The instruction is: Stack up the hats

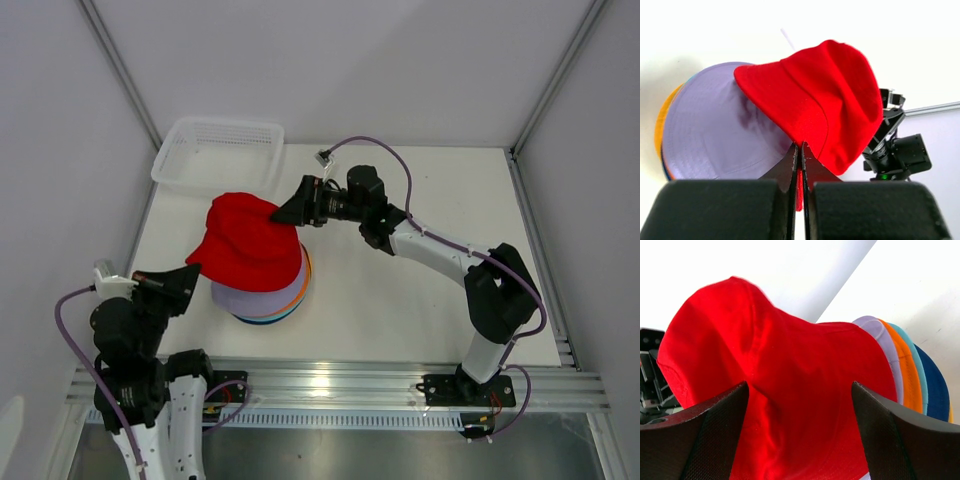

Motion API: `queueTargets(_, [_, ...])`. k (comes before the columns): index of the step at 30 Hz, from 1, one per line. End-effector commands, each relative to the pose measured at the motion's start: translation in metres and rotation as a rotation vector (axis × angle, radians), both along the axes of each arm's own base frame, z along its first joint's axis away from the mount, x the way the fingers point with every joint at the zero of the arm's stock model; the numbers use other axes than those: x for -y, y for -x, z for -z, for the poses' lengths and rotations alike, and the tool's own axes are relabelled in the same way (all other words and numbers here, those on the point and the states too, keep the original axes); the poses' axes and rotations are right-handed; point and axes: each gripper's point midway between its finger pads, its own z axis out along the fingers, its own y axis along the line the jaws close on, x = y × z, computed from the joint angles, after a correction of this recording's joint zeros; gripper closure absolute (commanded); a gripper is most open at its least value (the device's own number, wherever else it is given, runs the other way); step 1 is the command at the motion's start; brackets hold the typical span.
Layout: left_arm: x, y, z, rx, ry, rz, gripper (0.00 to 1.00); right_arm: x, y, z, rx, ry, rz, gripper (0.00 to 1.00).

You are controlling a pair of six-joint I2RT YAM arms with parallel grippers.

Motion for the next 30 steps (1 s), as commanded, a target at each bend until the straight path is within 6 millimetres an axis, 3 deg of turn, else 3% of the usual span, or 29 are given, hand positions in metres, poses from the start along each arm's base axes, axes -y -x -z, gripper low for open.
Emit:
queueTargets(1, [-0.006, 0.012, 0.018, -0.054, -0.003, -0.05, 0.99, 0.001, 0.003, -0.016, 0.043, -0.025, 0.008, 0.14])
queueTargets(8, [-0.008, 0.018, 0.098, -0.205, 0.129, -0.117, 0.99, 0.003, 0.003, -0.014, 0.035, -0.011, 0.017, 0.13])
queueTargets(16, [-0.004, 0.016, 0.129, -0.224, 0.118, -0.085, 0.99, 0.022, -0.009, -0.035, 0.004, -0.016, 0.066, 0.01])
queueTargets(18, [-0.003, 0.011, 0.139, -0.246, 0.121, -0.069, 0.99, 0.028, -0.01, -0.059, 0.008, -0.055, 0.056, 0.0])
queueTargets(21, [0.001, 0.005, 0.146, -0.248, 0.11, -0.028, 0.99, 0.042, -0.012, -0.081, 0.047, -0.079, 0.078, 0.01])
queueTargets(25, [0.002, 0.003, 0.162, -0.318, 0.093, 0.001, 0.99, 0.05, -0.017, -0.071, 0.033, -0.052, 0.139, 0.0])
queueTargets(30, [0.004, 0.001, 0.172, -0.346, 0.092, 0.017, 0.99, 0.044, -0.017, -0.026, -0.086, -0.021, 0.124, 0.04])
